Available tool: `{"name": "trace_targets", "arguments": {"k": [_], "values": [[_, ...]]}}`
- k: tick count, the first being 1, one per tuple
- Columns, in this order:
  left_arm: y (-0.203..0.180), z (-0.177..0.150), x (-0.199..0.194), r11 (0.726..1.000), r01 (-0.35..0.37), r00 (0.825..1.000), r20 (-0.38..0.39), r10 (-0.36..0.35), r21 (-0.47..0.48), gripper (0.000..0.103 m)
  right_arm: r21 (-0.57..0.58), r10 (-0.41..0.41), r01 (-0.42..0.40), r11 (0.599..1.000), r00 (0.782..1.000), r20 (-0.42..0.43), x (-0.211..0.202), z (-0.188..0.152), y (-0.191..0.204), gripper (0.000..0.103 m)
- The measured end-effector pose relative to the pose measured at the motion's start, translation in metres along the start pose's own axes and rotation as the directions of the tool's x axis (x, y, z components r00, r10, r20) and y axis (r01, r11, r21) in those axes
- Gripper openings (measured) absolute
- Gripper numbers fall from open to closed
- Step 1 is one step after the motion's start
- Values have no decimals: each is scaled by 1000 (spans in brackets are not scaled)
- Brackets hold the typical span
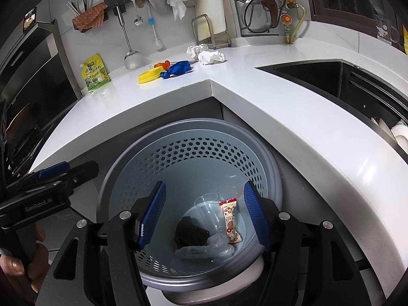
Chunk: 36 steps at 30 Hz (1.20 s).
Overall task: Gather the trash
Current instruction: 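Raise both open tools from the bin back toward the counter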
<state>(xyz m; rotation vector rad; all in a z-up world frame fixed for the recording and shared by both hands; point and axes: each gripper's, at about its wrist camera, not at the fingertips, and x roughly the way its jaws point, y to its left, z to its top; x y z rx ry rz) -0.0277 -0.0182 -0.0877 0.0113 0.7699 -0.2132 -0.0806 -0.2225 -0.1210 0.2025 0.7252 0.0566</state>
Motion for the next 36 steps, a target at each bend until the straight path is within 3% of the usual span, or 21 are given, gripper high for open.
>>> {"name": "trace_targets", "arguments": {"k": [11,17,21,28,36], "values": [[16,36,-18,999,-34,996,85,37,-40,96,-21,61,-60,998,997,46,-4,36,6,69],[24,79,-16,996,-75,987,136,80,-39,97,0,115,-116,993,990,77,2,83,0,75],[29,109,-5,996,-82,985,149,88,-48,97,-15,103,-102,995,990,93,11,115,-2,76],[36,160,30,993,-89,988,119,98,-81,97,-56,82,-78,995,993,81,36,169,-1,78],[40,193,82,994,-75,996,33,78,-82,97,-55,84,-84,995,996,-5,93,218,-10,78]]}}
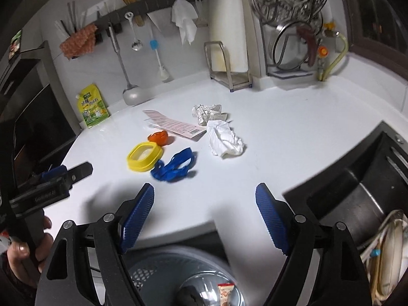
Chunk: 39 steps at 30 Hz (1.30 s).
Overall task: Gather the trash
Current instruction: 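Raise both open tools from the bin back toward the counter, then grasp the white tissue with the right tool while the left tool grasps the yellow lid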
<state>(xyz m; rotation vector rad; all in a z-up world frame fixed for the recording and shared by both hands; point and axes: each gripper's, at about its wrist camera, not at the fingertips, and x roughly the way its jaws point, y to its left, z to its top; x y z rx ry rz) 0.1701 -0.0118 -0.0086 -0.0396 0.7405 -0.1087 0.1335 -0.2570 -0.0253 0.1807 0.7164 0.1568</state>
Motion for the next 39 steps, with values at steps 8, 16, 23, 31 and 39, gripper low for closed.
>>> {"name": "trace_targets", "arguments": {"k": [8,16,23,31,39], "values": [[-2,12,42,1000,-12,999,-53,11,-21,97,-12,-32,32,999,998,-53,62,35,-13,78],[-7,20,72,999,-38,996,-79,37,-14,97,-38,-55,51,998,993,-107,107,52,-18,78],[-11,24,90,999,-49,992,-114,47,-20,97,-29,-49,45,999,988,-149,133,62,-22,78],[-14,24,101,998,-62,990,-127,59,-16,97,-36,-44,38,999,983,-180,150,65,-23,78],[-18,24,107,999,-40,989,-145,37,-17,97,-74,-43,30,997,983,-178,149,63,-18,38]]}}
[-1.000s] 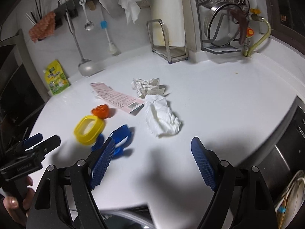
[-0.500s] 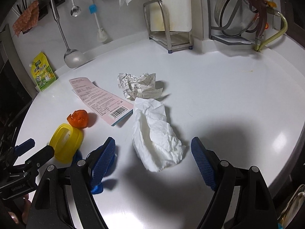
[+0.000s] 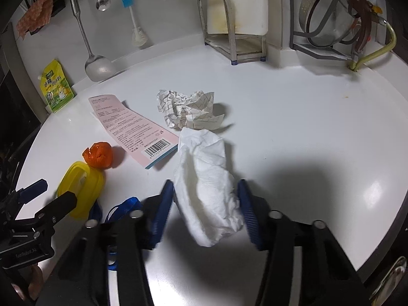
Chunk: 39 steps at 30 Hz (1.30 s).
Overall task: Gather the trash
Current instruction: 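Grasp the white tissue with the right tool while the left tool grasps the yellow lid, then carry the tissue with the right tool while the left tool carries the lid over the bin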
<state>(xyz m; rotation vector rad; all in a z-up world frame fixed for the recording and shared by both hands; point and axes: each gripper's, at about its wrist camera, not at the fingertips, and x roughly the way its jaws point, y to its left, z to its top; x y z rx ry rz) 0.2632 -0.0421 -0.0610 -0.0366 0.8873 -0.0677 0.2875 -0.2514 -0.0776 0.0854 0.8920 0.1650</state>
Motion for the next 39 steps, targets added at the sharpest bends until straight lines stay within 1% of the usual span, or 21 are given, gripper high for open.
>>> {"name": "trace_targets", "arguments": {"k": [1,5,12,15,17,19,20,22,23,24,29,32,39], "values": [[0,0,0,1000,5,1000,-1,-5,-2,97,-2,9,-9,1000,1000,0,0,-1,1,31],[-1,-1,0,1000,10,1000,0,-10,-1,97,2,28,-28,1000,1000,1,-1,-2,1,26],[-3,2,10,1000,31,999,-44,-31,3,97,22,57,-57,998,998,2,-3,-3,-2,24],[-2,2,10,999,41,998,-37,-41,-2,95,25,70,-70,997,998,7,-4,-3,-2,24],[-1,2,8,999,45,999,-23,-45,-1,92,23,76,-76,997,997,12,-6,-3,-2,24],[-3,2,8,999,52,998,-22,-52,7,81,23,77,-78,997,997,15,-6,-3,-1,24],[-4,1,9,998,57,998,-28,-57,14,79,26,80,-80,996,997,16,-6,-3,-2,24],[-9,0,10,997,68,997,-37,-67,36,69,30,83,-83,996,996,19,-7,-2,-3,24],[-10,0,10,997,68,997,-37,-67,43,66,31,83,-84,996,996,21,-8,-3,-3,24],[-11,0,9,996,68,997,-34,-66,49,65,33,84,-85,996,996,22,-8,-3,-4,24],[-9,0,2,997,68,998,-1,-68,45,64,36,84,-86,996,996,34,-11,-3,-4,24],[-9,1,-9,997,50,998,43,-52,58,64,35,86,-87,996,995,44,-14,-4,-4,24],[-8,0,-35,997,44,994,99,-50,67,64,41,84,-88,995,993,84,-28,-10,-4,24]]}}
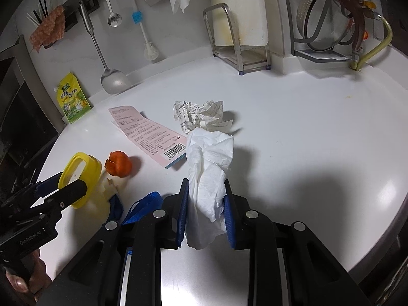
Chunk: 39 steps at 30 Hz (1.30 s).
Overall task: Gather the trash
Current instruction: 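Carry the tissue with the right tool while the left tool carries the lid over the bin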
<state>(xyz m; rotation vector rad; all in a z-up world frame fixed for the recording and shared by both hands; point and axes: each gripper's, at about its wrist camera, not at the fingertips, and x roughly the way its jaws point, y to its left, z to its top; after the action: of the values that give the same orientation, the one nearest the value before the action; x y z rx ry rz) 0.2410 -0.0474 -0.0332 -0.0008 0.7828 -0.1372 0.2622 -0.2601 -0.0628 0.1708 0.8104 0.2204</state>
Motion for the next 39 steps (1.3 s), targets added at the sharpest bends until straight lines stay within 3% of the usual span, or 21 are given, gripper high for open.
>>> {"name": "trace_targets", "arguments": {"k": [14,25,30,39], "values": [[-1,-35,-71,999,-29,996,87,25,39,64,13,-22,21,1000,996,83,-72,-55,9,24],[-1,-98,-131,999,0,994,108,-3,36,64,17,-52,50,999,988,142,-145,-132,49,24],[3,-129,-150,999,25,995,96,-28,29,64,83,-21,10,997,991,134,-161,-171,58,24],[4,-172,-172,997,64,994,90,-66,34,64,75,-22,12,997,990,137,-183,-218,80,24]]}}
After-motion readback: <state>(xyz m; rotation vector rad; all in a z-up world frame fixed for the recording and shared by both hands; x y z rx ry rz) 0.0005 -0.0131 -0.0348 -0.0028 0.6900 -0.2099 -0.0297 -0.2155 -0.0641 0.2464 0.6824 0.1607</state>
